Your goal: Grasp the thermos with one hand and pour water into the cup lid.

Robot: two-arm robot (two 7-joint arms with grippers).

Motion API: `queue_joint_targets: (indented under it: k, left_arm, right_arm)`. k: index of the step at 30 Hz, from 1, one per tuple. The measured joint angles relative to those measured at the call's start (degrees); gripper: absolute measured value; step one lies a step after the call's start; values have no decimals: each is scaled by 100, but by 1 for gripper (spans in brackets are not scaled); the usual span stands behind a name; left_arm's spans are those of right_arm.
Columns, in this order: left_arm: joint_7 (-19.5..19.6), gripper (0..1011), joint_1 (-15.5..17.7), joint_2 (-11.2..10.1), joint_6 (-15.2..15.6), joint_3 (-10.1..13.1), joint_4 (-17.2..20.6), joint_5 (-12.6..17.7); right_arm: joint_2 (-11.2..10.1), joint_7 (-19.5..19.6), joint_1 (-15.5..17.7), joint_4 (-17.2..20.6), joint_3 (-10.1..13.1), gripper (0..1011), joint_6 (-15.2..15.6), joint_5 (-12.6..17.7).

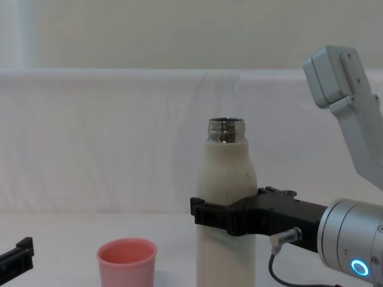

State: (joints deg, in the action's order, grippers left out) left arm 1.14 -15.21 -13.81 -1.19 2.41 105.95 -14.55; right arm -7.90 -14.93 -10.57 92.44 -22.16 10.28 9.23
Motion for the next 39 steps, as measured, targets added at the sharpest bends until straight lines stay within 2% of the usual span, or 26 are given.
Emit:
queue_joint_targets:
  k: [39]
  left_arm:
    - [0,1001,0,0,0,0,0,0]
  right_arm:
    - [-57,47,-67,-82,-17,960,157,254]
